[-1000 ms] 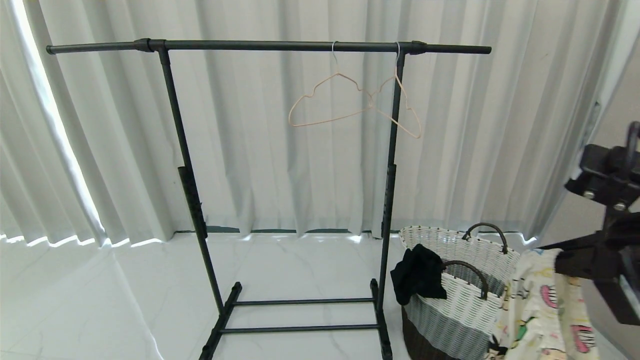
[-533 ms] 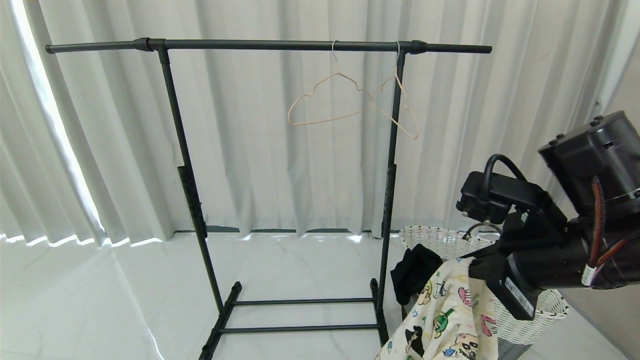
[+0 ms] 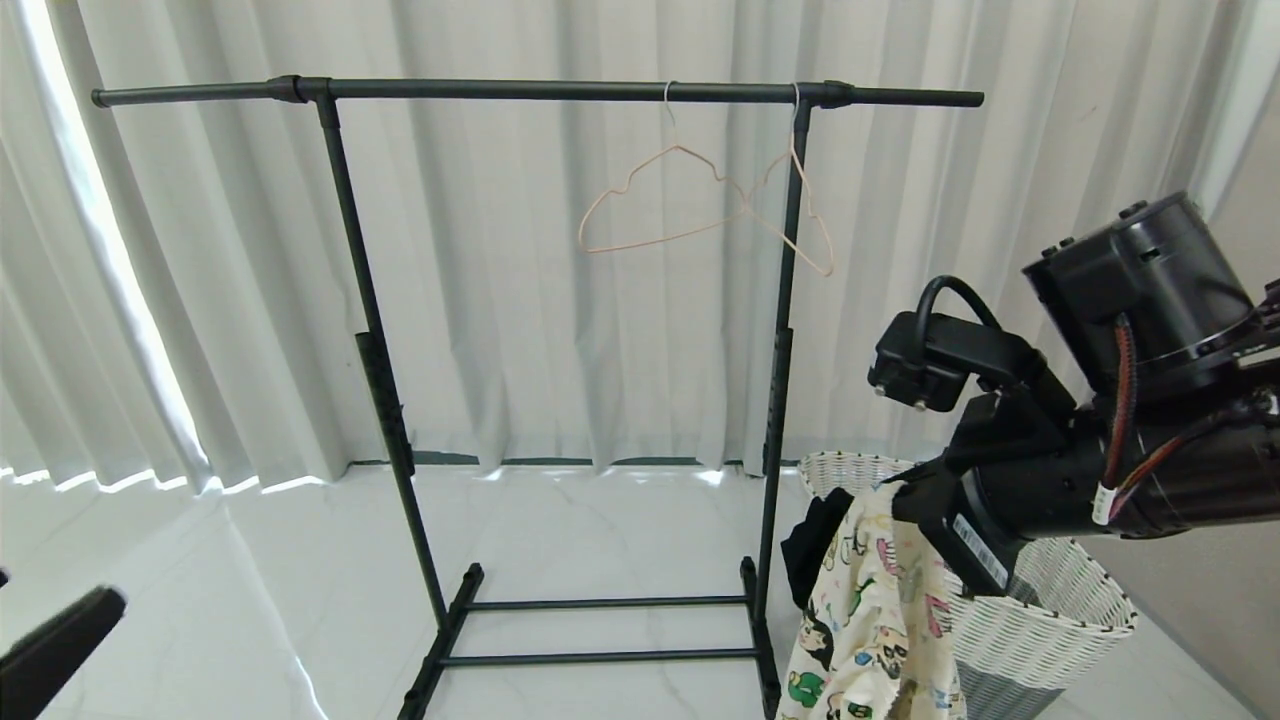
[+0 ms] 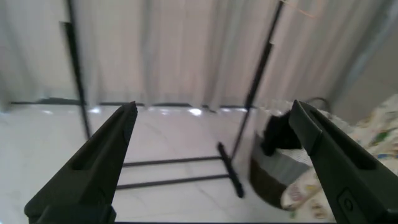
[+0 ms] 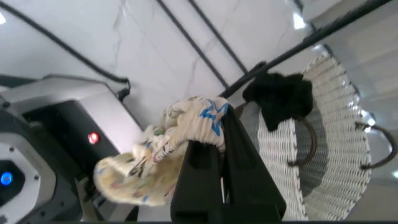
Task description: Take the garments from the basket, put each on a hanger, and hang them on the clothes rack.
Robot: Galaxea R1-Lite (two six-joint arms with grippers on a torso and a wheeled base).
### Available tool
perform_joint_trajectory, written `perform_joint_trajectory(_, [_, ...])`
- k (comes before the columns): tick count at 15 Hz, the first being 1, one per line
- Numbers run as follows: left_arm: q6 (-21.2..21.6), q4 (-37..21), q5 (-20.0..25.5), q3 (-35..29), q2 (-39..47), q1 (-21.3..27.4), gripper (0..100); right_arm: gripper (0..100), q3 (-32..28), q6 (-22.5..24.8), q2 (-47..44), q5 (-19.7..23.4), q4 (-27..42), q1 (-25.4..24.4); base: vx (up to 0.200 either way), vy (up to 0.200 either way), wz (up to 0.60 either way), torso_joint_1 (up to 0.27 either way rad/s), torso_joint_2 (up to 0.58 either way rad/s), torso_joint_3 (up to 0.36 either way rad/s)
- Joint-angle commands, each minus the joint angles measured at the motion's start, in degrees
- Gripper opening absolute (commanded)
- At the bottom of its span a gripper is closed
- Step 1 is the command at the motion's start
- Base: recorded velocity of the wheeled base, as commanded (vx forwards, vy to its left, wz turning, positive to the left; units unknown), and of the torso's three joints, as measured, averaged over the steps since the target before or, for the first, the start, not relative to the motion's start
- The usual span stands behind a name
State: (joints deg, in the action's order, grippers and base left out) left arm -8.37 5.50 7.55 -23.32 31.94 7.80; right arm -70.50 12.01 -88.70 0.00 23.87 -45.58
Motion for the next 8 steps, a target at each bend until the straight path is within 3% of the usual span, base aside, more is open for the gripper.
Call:
perform_joint_trajectory(1, [-3.58, 3.20, 0.10, -13.59, 28.00, 13.64, 100, 0, -0.96, 0.03, -1.56, 0.00, -1.28, -0.47, 0.000, 0.000, 0.00, 0.000, 0.00, 0.000])
perform_joint_trajectory(3, [-3.75, 6.54, -0.60, -15.09, 35.74, 15.75, 100, 0, -1.31, 0.12, -2.09, -0.18, -2.42, -0.74, 0.000, 0.000, 0.00, 0.000, 0.00, 0.000])
perform_joint_trajectory(4, [-3.75, 12.34, -4.82, -15.61, 43.65, 16.90, 100, 0, -1.92, 0.03, -2.71, -0.44, -2.95, -0.83, 0.000, 0.000, 0.00, 0.000, 0.00, 0.000])
perform_joint_trajectory(5, [-3.75, 13.57, -5.96, -15.61, 45.84, 18.39, 100, 0, -2.45, 0.03, -3.15, -0.44, -3.21, -0.83, 0.000, 0.000, 0.00, 0.000, 0.00, 0.000])
perform_joint_trajectory(6, [-4.02, 13.57, -5.79, -15.18, 46.37, 21.20, 100, 0, -3.33, 0.03, -4.11, -0.44, -3.65, -0.83, 0.000, 0.000, 0.00, 0.000, 0.00, 0.000])
perform_joint_trajectory(8, [-5.60, 13.57, -4.73, -12.71, 46.90, 31.92, 100, 0, -6.85, -0.05, -6.66, -0.44, -4.09, -1.70, 0.000, 0.000, 0.00, 0.000, 0.00, 0.000])
